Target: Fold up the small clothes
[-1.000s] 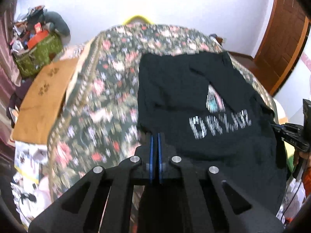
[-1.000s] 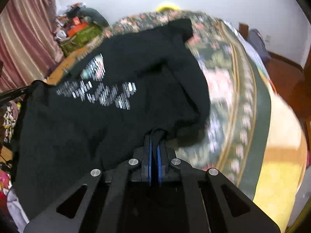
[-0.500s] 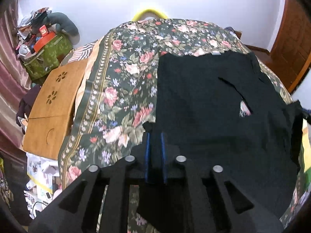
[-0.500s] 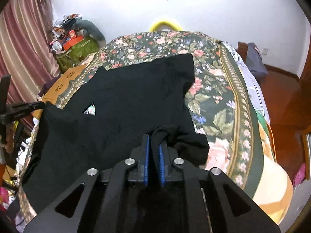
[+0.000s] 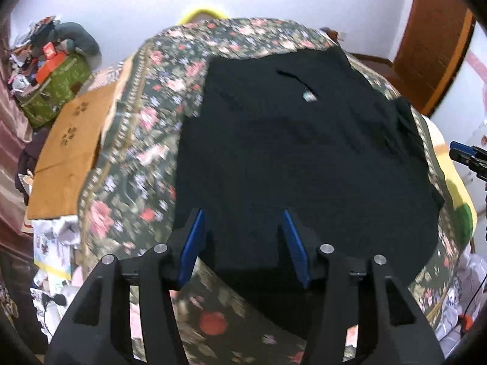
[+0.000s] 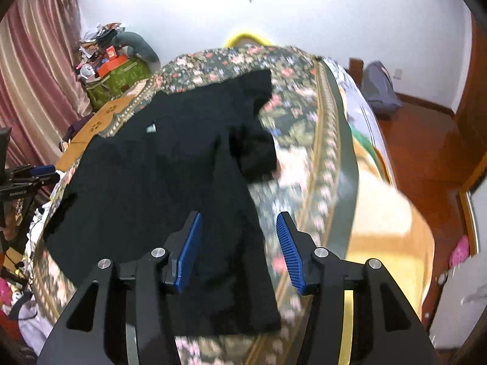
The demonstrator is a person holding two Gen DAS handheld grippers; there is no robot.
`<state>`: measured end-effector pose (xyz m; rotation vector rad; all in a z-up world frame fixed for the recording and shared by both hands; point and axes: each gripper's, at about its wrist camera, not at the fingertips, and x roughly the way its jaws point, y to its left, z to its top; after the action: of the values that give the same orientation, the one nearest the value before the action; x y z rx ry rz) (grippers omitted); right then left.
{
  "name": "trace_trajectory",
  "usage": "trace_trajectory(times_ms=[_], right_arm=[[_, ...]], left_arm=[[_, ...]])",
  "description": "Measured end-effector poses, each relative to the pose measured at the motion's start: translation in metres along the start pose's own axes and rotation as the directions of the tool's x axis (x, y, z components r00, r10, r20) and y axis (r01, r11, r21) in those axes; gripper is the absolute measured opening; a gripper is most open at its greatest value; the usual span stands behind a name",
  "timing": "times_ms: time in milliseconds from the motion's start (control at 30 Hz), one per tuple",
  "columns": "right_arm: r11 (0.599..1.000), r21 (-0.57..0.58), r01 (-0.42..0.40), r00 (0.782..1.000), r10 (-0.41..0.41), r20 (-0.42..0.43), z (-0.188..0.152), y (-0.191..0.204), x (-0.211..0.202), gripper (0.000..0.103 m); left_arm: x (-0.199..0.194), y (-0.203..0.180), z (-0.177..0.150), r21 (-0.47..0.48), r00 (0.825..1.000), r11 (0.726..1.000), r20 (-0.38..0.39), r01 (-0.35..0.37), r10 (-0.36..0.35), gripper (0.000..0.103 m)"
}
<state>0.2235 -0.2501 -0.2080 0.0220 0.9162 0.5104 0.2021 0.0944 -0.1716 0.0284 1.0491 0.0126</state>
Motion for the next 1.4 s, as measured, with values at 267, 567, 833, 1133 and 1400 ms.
trace_trajectory(times_ms=[267,567,833,1133,1400], right_arm=[[0.999,0.052,0.012,0.993,-0.006,-0.122,-0.043,-0.017,0.025,0.047],[0.998,0.068,0.011,0.989,-0.001,-0.148,-0.06,-0.018,0.049,0.047],[0.997,0.048,-0.061,0.983,0.068,-0.171,-0.057,-0.004,0.037,0.006],[0.991,0.033,-0.127,0.99,0.125,0.063,-0.002,-0.005,-0.031,0.006],[0.995,0.0,-0.104,0.964,0.101,0.244,0.066,0.004,-0.076,0.005]], left_arm=[[0.03,-0.016,-0.021,-0.009,0.995,1.0,-0.092,0.029,-0.029,0.053],[0.029,-0.007,-0.025,-0.072,0.997,0.996,-0.057,0.046,-0.05,0.01],[0.007,0.015,-0.021,-0.15,0.999,0.988,0.013,0.045,-0.043,0.006],[-0.055,0.045,0.002,-0.186,0.984,0.982,0.174,0.002,0.031,0.005],[-0.101,0.059,0.053,-0.214,0.947,0.977,0.313,-0.003,0.071,0.005]])
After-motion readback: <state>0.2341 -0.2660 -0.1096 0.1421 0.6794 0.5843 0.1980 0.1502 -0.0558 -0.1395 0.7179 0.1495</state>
